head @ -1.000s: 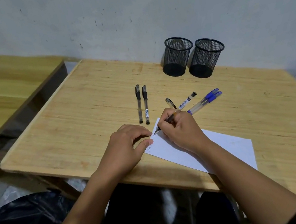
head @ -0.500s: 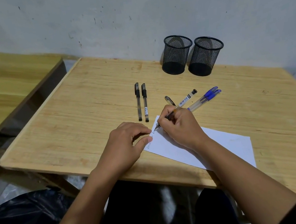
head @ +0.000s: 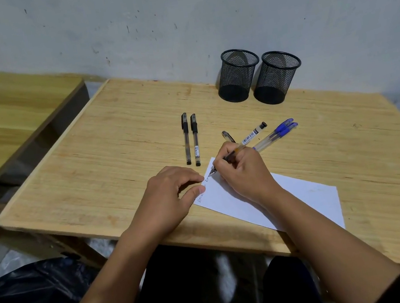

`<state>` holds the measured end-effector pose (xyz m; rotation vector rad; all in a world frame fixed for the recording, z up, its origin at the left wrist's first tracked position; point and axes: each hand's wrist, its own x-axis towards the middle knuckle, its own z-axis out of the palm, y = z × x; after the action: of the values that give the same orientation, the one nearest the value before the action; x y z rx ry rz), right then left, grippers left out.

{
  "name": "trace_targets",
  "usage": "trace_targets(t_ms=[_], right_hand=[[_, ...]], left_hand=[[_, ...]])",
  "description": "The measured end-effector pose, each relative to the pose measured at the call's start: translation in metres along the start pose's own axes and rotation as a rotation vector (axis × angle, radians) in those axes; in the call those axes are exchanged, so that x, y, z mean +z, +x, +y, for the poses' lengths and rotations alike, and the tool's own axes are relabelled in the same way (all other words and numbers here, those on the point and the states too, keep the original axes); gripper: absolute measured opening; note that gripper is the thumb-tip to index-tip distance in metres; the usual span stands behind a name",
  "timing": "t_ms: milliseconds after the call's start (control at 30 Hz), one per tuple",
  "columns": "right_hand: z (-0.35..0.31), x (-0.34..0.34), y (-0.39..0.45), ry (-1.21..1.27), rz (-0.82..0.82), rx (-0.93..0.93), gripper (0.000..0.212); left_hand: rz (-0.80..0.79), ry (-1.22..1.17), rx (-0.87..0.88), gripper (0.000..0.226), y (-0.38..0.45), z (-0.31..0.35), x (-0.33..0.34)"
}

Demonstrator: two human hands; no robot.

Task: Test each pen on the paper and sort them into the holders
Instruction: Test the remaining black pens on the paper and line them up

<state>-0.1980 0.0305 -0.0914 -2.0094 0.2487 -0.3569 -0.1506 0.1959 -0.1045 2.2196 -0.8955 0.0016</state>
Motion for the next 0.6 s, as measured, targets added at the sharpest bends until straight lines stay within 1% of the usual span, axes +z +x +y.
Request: trace_targets(t_ms=[200, 267, 333, 433, 500, 600], right_hand=[[-0.002, 0.001, -0.001, 0.009, 0.011, 0.012, 0.015], [-0.004, 0.0, -0.001, 0.016, 0.041, 0.026, 0.015], [-0.003, -0.002, 0.001, 0.113, 0.107, 0.089, 0.015], [-0.002, -0.008, 0.004, 0.405, 0.237, 0.217, 0.018], [-0.007, -0.016, 0.006, 0.453, 0.327, 0.233, 0.015], [-0.017, -0.032, 0.006, 0.487, 0.401, 0.226, 0.007]], left_hand=[[-0.002, -0.007, 0.001, 0.016, 0.0, 0.001, 0.0], [-0.004, -0.004, 0.0, 0.015, 0.0, 0.001, 0.0], [-0.004, -0.011, -0.01, 0.014, 0.0, 0.002, -0.001], [0.024, -0.039, -0.022, 0.011, 0.005, 0.008, -0.003], [0.061, -0.06, -0.012, 0.013, 0.017, 0.018, -0.004], [0.046, -0.058, 0.019, 0.021, 0.049, 0.034, 0.0]])
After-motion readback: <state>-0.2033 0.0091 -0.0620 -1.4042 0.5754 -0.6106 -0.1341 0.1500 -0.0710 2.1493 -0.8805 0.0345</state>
